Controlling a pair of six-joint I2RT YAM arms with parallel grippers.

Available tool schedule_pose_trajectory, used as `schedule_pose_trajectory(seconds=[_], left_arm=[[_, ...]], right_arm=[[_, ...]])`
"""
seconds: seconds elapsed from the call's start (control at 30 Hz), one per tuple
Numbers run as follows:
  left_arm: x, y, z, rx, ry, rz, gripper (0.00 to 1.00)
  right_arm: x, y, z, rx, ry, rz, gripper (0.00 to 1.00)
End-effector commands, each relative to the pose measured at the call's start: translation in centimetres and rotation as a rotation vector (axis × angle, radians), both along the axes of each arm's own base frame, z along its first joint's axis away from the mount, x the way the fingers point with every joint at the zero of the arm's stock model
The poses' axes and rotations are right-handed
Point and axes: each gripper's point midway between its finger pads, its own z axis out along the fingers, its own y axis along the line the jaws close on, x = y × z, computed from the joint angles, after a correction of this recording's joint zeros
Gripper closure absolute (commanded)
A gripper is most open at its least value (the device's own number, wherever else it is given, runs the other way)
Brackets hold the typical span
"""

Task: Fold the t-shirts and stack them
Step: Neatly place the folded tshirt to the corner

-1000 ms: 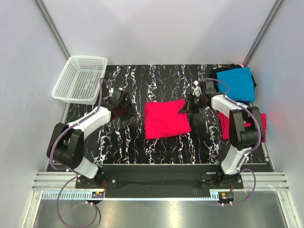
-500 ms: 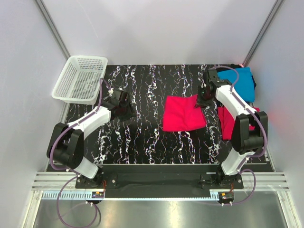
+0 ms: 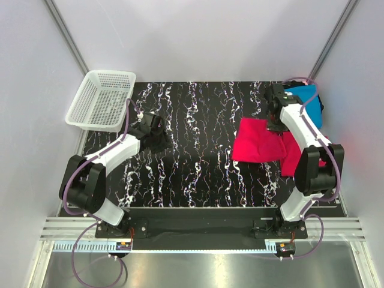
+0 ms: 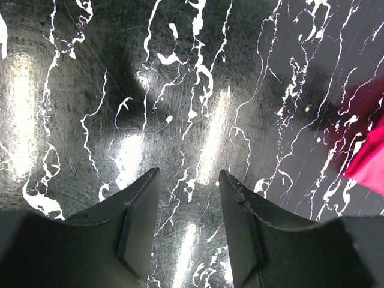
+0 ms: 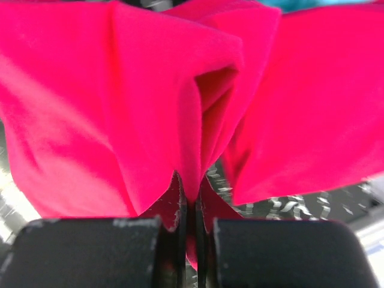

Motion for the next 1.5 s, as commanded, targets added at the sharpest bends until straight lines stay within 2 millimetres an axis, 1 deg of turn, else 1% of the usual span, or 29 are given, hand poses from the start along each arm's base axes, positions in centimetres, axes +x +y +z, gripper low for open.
schedule_pose_trajectory(seconds=[0.0,0.1,0.17,0.2,0.3,0.33,0.43,0.53,0.6,0.7,0.83,0.93,0.97,1.07,1.1,1.17,1.3,1.37,1.47], left_arm=[[1.3,-0.4,1.5,-0.017,-0.054,-0.013,0.51],[1.3,-0.5,1.5,-0.017,-0.052,-0.016,0.52],[1.3,-0.5,1.5,-0.016,-0.051,-0.016,0.51],[1.3,-0.5,1.5,-0.018,-0.05,-0.017,0.51],[1.3,-0.6,1.3,-0.018,-0.045,-0.02,0.52],[1.3,-0.6,1.3,-0.021,-0.042,-0.021,0.52],[1.3,-0.6,1.2,-0.02,-0.041,-0.024,0.52],[1.2,-0.7,1.1,-0.023,-0.035,-0.028,0.52],[1.2,-0.8,1.0,-0.024,-0.033,-0.03,0.52],[1.3,-0.8,1.1,-0.027,-0.036,-0.031,0.52],[1.1,-0.8,1.1,-0.027,-0.032,-0.034,0.52],[1.1,-0.9,1.1,-0.028,-0.031,-0.038,0.52],[1.1,-0.8,1.0,-0.024,-0.031,-0.04,0.52],[1.0,-0.7,0.9,-0.019,-0.027,-0.042,0.52],[0.9,-0.8,0.8,-0.02,-0.023,-0.044,0.52],[1.0,-0.8,0.9,-0.02,-0.025,-0.044,0.52],[1.0,-0.9,0.8,-0.021,-0.023,-0.051,0.52],[0.9,-0.8,0.8,-0.019,-0.022,-0.05,0.52],[0.9,-1.0,0.7,-0.025,-0.018,-0.053,0.52]], right_arm=[[0.1,-5.1,5.1,-0.143,-0.125,-0.146,1.0],[-0.5,-7.6,6.6,-0.192,-0.157,-0.229,1.0],[-0.7,-8.7,7.5,-0.217,-0.177,-0.264,1.0],[-0.8,-8.9,7.9,-0.226,-0.188,-0.272,1.0],[-1.3,-9.7,8.0,-0.259,-0.185,-0.308,1.0],[-1.7,-10.9,8.1,-0.281,-0.189,-0.357,1.0],[-2.7,-12.2,8.3,-0.314,-0.201,-0.43,1.0],[-3.5,-13.5,8.0,-0.334,-0.201,-0.493,1.0],[-4.0,-14.1,7.5,-0.349,-0.187,-0.518,1.0],[-4.7,-15.5,6.9,-0.379,-0.172,-0.577,1.0],[-4.9,-16.5,6.0,-0.386,-0.147,-0.611,1.0],[-5.3,-17.9,5.3,-0.403,-0.128,-0.656,1.0],[-5.7,-18.8,5.2,-0.404,-0.123,-0.683,1.0],[-6.4,-20.4,4.7,-0.399,-0.116,-0.729,1.0],[-6.2,-20.7,4.4,-0.391,-0.121,-0.736,1.0],[-6.2,-21.2,3.3,-0.389,-0.089,-0.74,1.0],[-6.8,-22.5,1.2,-0.383,-0.032,-0.783,1.0],[-6.8,-22.6,0.0,-0.375,0.001,-0.778,1.0],[-6.7,-22.7,-1.0,-0.372,0.028,-0.772,0.99]])
